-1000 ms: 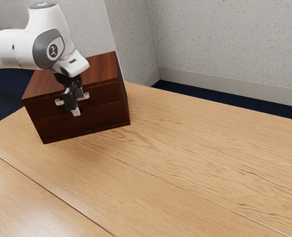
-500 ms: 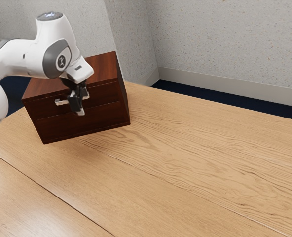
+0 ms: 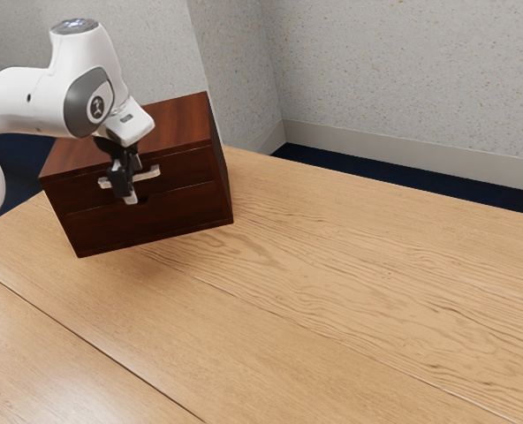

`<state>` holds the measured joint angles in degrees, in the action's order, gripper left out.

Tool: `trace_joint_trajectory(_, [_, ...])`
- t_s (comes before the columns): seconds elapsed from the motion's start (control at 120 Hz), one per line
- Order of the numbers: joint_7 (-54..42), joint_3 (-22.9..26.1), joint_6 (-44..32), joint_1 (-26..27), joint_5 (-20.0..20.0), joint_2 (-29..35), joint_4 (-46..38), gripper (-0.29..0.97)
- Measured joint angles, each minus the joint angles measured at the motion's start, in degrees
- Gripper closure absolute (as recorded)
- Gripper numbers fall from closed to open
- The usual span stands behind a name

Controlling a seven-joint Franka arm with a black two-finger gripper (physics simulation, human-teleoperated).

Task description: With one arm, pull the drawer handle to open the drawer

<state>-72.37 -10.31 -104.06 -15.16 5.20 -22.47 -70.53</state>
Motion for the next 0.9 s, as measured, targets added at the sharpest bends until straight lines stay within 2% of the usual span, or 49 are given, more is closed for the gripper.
trace_joint_trajectory(0.383, [5.0, -0.2, 1.8, -0.1, 0.2, 0.1, 0.1, 0.00])
trace_joint_trajectory(0.9, [6.5, 0.1, 0.0, -0.6, 2.0, -0.1, 0.2, 0.00])
